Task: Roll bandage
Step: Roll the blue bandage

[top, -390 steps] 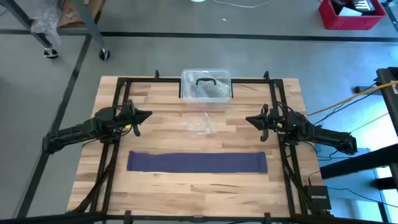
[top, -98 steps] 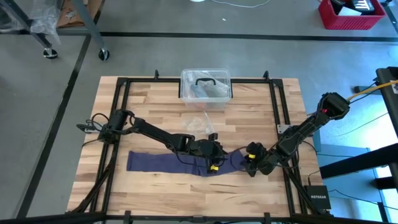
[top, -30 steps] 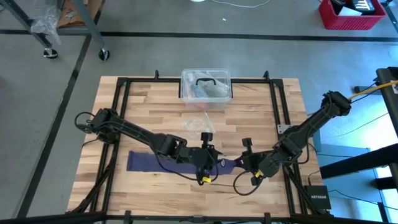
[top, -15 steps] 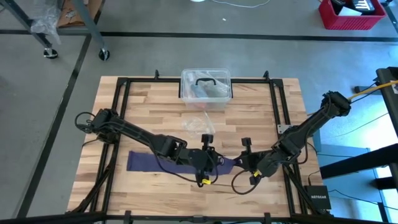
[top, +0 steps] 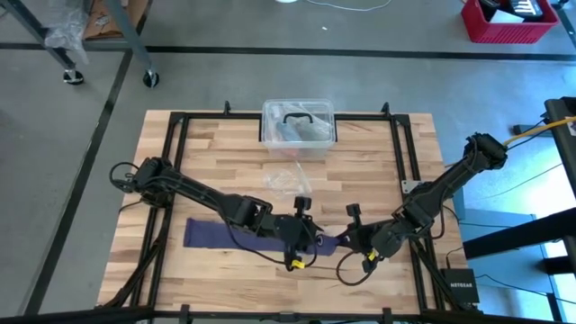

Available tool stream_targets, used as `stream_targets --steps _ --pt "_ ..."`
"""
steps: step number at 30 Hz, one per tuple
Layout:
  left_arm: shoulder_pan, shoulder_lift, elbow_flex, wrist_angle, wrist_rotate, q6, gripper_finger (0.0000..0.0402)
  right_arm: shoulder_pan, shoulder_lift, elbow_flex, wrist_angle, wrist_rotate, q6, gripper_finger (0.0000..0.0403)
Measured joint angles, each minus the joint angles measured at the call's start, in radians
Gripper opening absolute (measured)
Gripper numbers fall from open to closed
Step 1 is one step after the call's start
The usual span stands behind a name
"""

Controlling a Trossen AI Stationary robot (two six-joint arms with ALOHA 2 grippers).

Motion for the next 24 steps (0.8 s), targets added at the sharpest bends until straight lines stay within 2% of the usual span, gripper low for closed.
stream_targets --steps 9,12,15,18,20,24 --pt "0.015 0.023 0.0 0.023 0.022 0.001 0.0102 0.0 0.0 -0.001 0.011 0.001 0.022 0.0053" --pt "0.021 0.025 0.0 0.016 0.025 0.004 0.0074 0.0 0.0 -0.002 0.009 0.003 0.079 0.0056" --pt "0.023 0.024 0.0 0.012 0.021 0.01 0.0022 -0.001 0.0 -0.002 0.012 -0.027 0.163 0.0068" --pt "0.013 0.024 -0.002 0.023 0.011 0.029 0.0012 -0.006 0.0 0.0 0.012 -0.031 0.184 0.0087" --pt "0.011 0.024 0.006 0.024 -0.002 0.031 0.001 -0.006 -0.011 0.025 -0.034 -0.046 0.208 0.0101" --pt "-0.008 0.026 0.055 0.01 -0.06 0.046 0.0006 0.007 -0.045 0.15 -0.246 -0.058 0.316 0.013"
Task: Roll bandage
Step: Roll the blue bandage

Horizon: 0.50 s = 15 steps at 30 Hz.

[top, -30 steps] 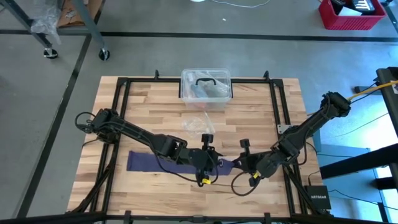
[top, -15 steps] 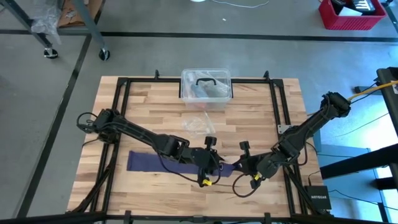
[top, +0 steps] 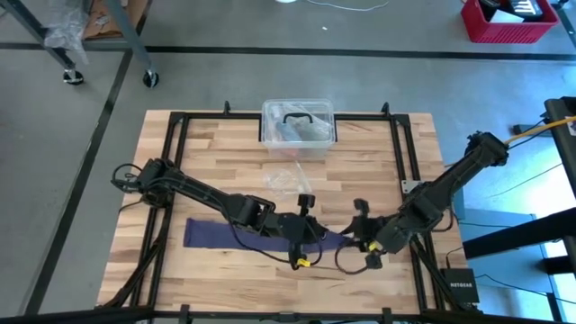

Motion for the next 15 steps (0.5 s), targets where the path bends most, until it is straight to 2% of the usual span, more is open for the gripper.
stream_targets --steps 5,8,11,15 --pt "-0.034 0.006 0.067 0.015 -0.09 0.1 0.0004 0.089 -0.057 0.175 -0.249 0.043 0.086 0.0163" --pt "-0.054 0.005 0.151 0.029 -0.217 0.183 0.0004 0.148 -0.083 0.262 -0.365 0.074 0.131 0.0177" --pt "-0.072 0.003 0.236 0.108 -0.335 0.295 0.0003 0.232 -0.111 0.278 -0.431 0.189 0.133 0.0181" --pt "-0.099 0.0 0.363 0.289 -0.352 0.49 0.0004 0.347 -0.159 0.212 -0.445 0.419 0.137 0.0178"
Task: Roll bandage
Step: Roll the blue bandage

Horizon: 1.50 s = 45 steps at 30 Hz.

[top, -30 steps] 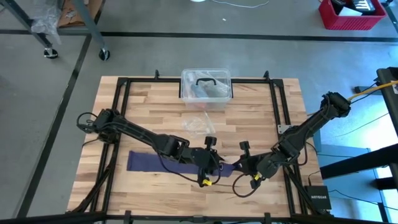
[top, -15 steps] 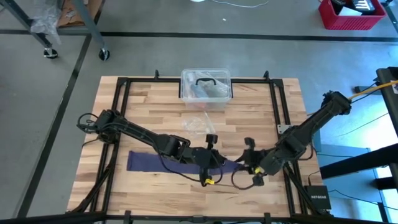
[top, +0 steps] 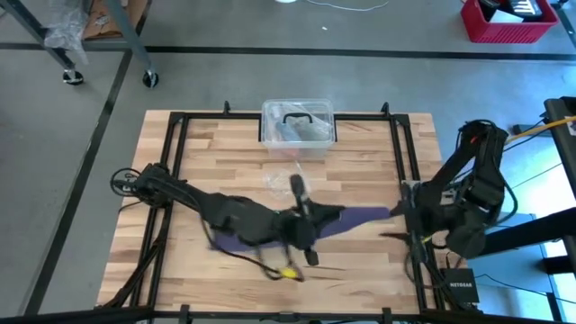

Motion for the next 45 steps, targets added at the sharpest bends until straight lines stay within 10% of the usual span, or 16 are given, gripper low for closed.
stream_targets --steps 7,24,34,45 --pt "-0.014 -0.002 0.127 0.026 -0.002 0.126 0.0004 0.072 -0.103 -0.227 0.141 0.339 0.043 0.0177" --pt "0.041 0.0 0.126 -0.035 -0.125 0.148 0.0003 -0.055 -0.058 -0.329 0.387 0.276 0.045 0.0253" --pt "0.042 0.0 0.126 -0.034 -0.123 0.146 0.0004 -0.088 0.083 -0.33 0.357 0.462 0.103 0.0232" --pt "0.042 0.0 0.126 -0.055 -0.122 0.153 0.0003 -0.099 0.092 -0.33 0.378 0.34 0.127 0.0214"
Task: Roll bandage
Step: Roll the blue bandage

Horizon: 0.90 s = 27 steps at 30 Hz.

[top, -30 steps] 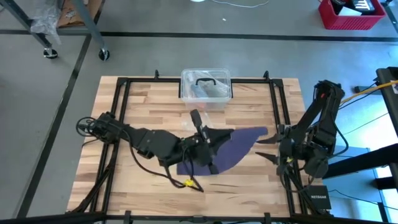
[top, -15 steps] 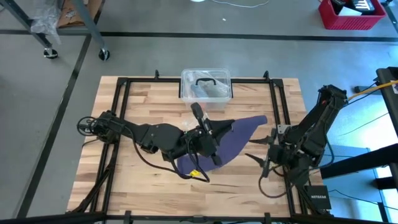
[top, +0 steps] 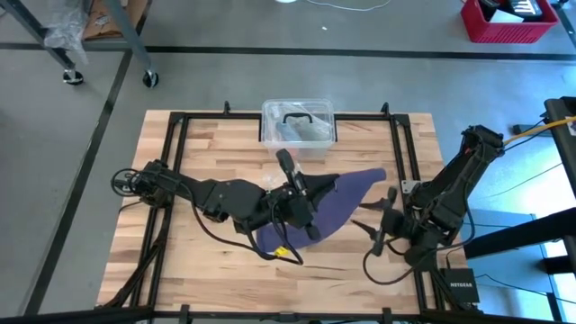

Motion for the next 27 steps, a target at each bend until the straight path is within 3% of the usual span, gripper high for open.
stream_targets --steps 4,16,21,27 --pt "0.001 0.0 -0.001 0.007 0.0 0.016 0.0004 0.0 0.004 0.0 0.01 -0.083 -0.006 0.0214" --pt "-0.006 -0.001 -0.001 -0.056 0.0 -0.079 0.0004 -0.043 0.04 0.0 0.013 -0.079 -0.062 0.0214" --pt "-0.022 -0.001 -0.001 -0.052 0.001 -0.047 0.0005 -0.094 0.035 0.0 0.041 -0.19 -0.087 0.0214" --pt "-0.026 -0.001 -0.001 -0.054 -0.001 -0.01 0.0003 -0.098 0.036 0.0 0.037 -0.25 -0.031 0.0214"
